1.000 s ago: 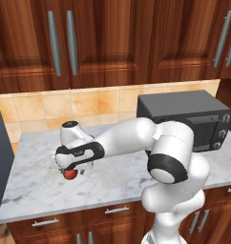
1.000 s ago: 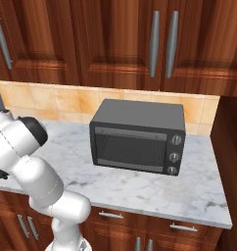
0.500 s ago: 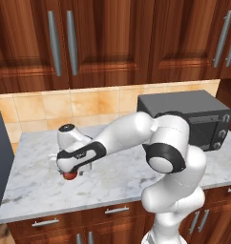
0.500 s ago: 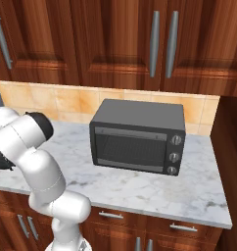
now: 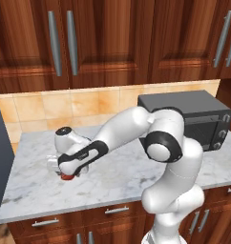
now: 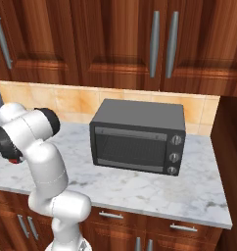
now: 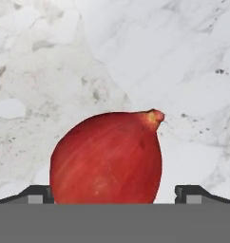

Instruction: Place the onion in the correct fridge rack based on whether it is a fruit or vegetable. Finally, close the fridge door.

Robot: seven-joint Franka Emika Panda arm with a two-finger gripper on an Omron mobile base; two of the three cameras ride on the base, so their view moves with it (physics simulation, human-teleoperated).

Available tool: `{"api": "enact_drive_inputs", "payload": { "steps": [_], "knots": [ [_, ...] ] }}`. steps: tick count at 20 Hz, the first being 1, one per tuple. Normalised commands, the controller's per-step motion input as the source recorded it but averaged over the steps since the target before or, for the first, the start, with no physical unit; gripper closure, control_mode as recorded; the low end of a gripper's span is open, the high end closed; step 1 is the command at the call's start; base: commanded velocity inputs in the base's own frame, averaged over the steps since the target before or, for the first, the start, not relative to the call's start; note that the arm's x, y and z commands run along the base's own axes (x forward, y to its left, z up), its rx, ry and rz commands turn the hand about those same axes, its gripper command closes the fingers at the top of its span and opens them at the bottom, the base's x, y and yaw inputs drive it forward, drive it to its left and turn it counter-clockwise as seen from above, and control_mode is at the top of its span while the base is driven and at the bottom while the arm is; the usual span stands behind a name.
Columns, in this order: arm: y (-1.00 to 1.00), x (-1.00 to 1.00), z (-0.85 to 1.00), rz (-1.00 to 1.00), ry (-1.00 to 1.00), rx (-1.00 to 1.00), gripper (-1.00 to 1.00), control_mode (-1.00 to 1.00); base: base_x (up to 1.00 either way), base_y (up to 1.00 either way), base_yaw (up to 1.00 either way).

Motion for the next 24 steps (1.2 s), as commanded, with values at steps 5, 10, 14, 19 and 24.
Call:
{"api": "enact_drive_inputs", "payload": {
  "steps": [5, 10, 14, 19, 24],
  "knots": [
    [0.00, 0.03, -0.31, -0.02, -0.07, -0.05, -1.00, -1.00, 0.00, 0.00, 0.00],
    [0.00, 0.01, -0.19, -0.01, -0.03, -0.04, 1.00, -1.00, 0.00, 0.00, 0.00],
    [-0.02, -0.02, 0.00, 0.00, 0.00, 0.00, 1.00, -1.00, 0.00, 0.00, 0.00],
    [-0.35, -0.56, 0.20, -0.01, -0.07, 0.00, 1.00, -1.00, 0.00, 0.00, 0.00],
    [-0.66, -1.00, 0.52, 0.00, -0.20, 0.00, 1.00, -1.00, 0.00, 0.00, 0.00]
  ]
}}
